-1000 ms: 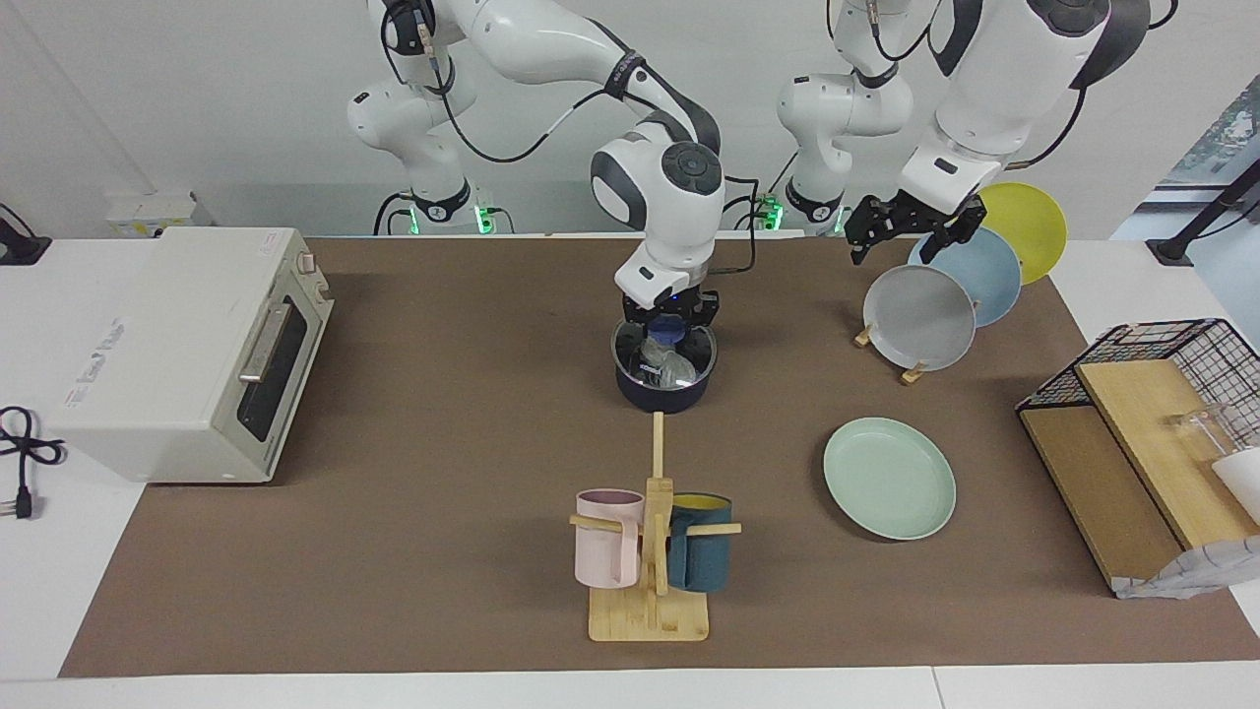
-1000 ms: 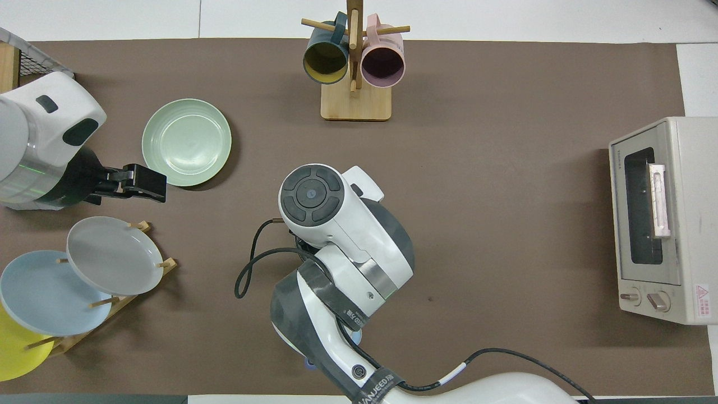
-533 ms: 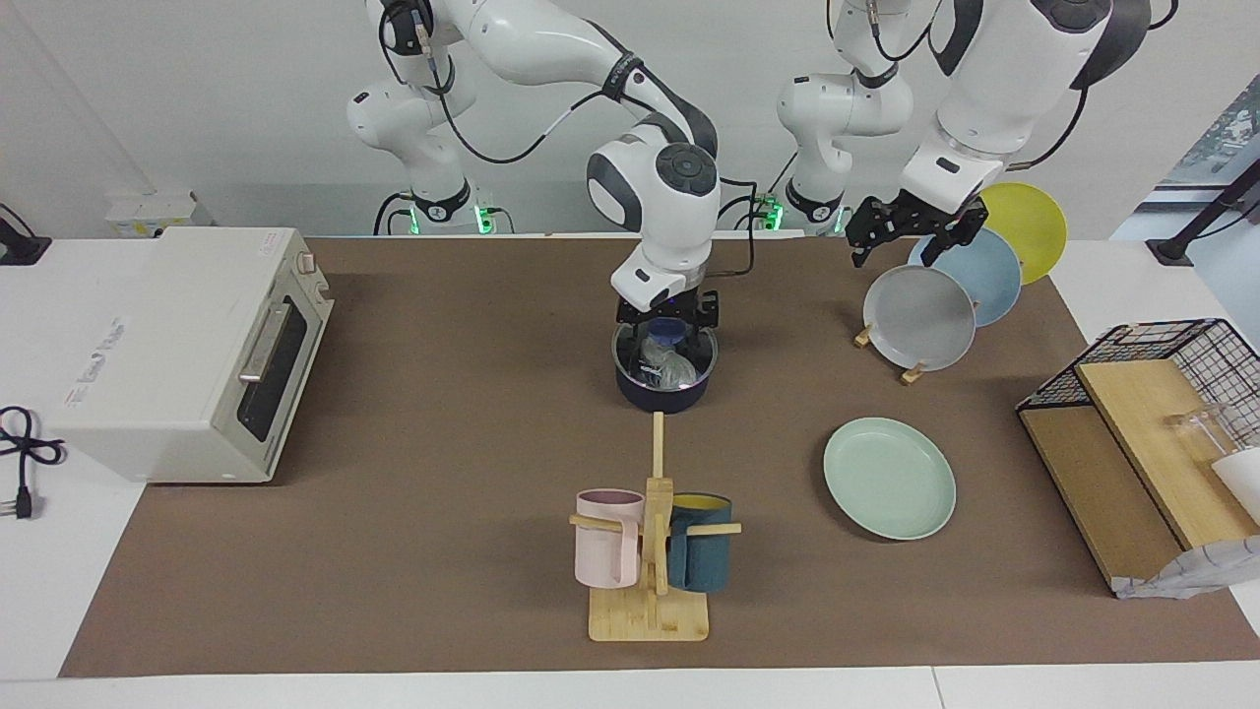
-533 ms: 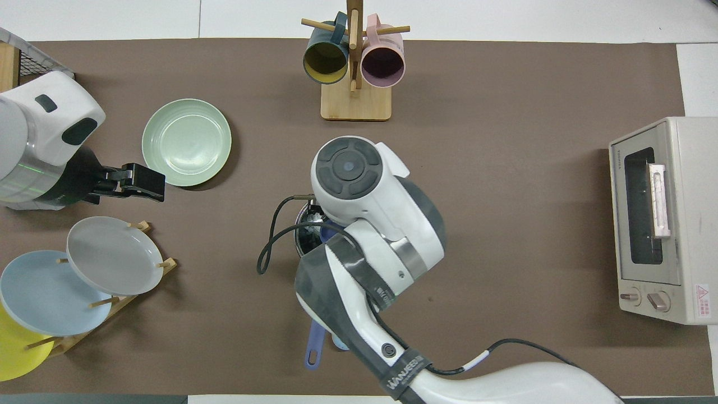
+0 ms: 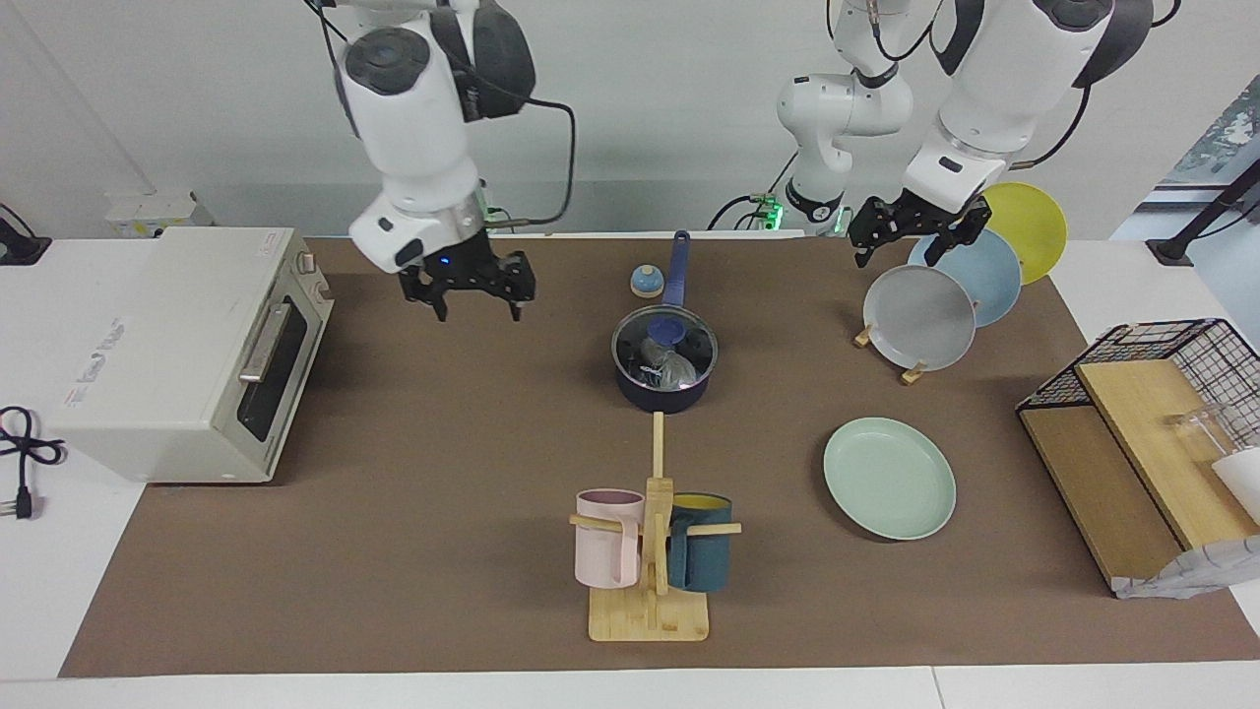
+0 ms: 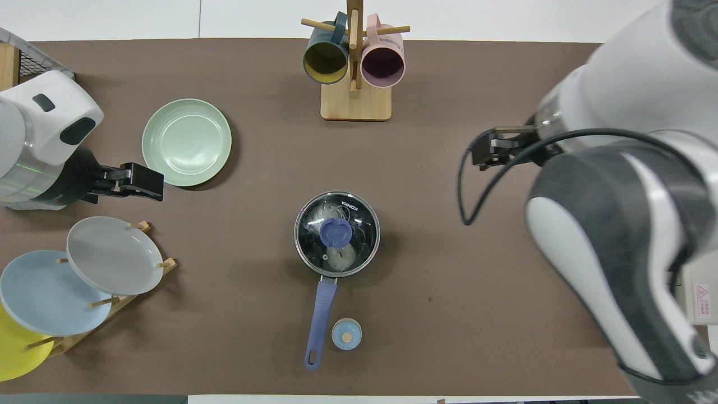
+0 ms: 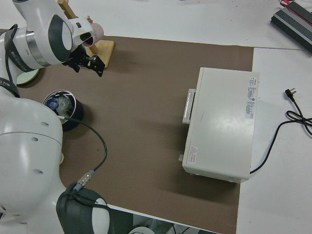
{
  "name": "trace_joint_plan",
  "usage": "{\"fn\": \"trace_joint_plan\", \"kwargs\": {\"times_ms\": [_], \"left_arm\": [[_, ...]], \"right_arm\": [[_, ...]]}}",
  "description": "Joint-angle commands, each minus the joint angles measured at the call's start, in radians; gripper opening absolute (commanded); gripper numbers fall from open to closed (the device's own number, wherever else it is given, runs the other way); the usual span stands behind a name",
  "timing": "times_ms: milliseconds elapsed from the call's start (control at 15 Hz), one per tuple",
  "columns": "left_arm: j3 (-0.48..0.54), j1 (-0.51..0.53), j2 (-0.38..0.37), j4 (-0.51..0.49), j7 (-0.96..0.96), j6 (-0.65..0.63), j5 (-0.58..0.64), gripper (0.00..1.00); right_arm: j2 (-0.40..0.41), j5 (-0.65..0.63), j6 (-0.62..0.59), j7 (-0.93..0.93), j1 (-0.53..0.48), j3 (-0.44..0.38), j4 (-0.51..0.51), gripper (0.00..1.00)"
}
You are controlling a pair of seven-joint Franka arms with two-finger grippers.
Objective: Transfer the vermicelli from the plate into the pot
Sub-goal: 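Open the right gripper and withdraw it from the lid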
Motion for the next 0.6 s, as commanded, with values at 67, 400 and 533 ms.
{"fn": "trace_joint_plan", "kwargs": {"times_ms": [67, 400, 533], "left_arm": [[-0.002, 0.007, -0.006, 0.006, 0.013, 0.01, 0.018, 1.0], [0.004, 0.023, -0.011, 0.001, 0.01, -0.005, 0.018, 1.0], [0.004, 0.027, -0.013, 0.0, 0.009, 0.001, 0.018, 1.0]], "right_arm": [[-0.024, -0.065, -0.159, -0.199, -0.102, 0.016, 0.07, 1.0], [-0.066, -0.061, -0.161, -0.314, -0.19, 0.02, -0.021, 1.0], [-0.066, -0.062, -0.132, -0.333, -0.195, 0.013, -0.027, 1.0]]}}
